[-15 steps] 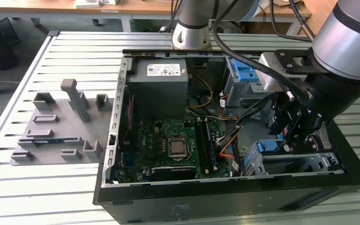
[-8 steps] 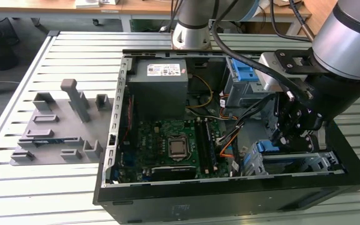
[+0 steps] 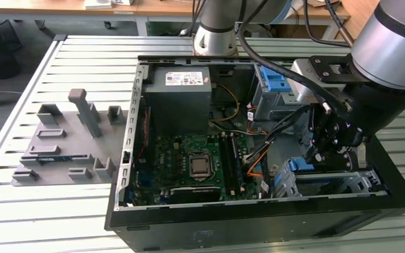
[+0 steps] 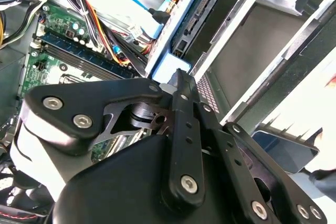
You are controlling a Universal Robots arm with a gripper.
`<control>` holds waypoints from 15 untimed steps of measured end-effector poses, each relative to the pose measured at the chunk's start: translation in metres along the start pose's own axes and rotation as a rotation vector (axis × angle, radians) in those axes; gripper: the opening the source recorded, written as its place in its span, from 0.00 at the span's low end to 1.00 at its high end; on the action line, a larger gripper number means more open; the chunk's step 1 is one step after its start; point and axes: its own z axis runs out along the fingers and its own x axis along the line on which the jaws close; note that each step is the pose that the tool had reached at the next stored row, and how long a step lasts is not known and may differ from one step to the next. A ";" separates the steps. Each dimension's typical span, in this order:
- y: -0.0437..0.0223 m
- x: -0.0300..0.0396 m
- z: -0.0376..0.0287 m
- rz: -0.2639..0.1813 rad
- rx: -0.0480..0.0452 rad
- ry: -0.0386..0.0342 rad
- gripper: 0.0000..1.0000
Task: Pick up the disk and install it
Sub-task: 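Insert the first disk wire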
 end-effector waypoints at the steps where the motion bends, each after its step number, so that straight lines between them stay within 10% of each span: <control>1: 0.0000 0.0000 0.0000 0.000 0.0001 0.0016 0.11; 11: -0.0007 -0.0001 0.0000 0.000 0.0002 0.0024 0.11; 15: -0.0108 -0.0003 0.0002 0.000 0.0002 0.0024 0.11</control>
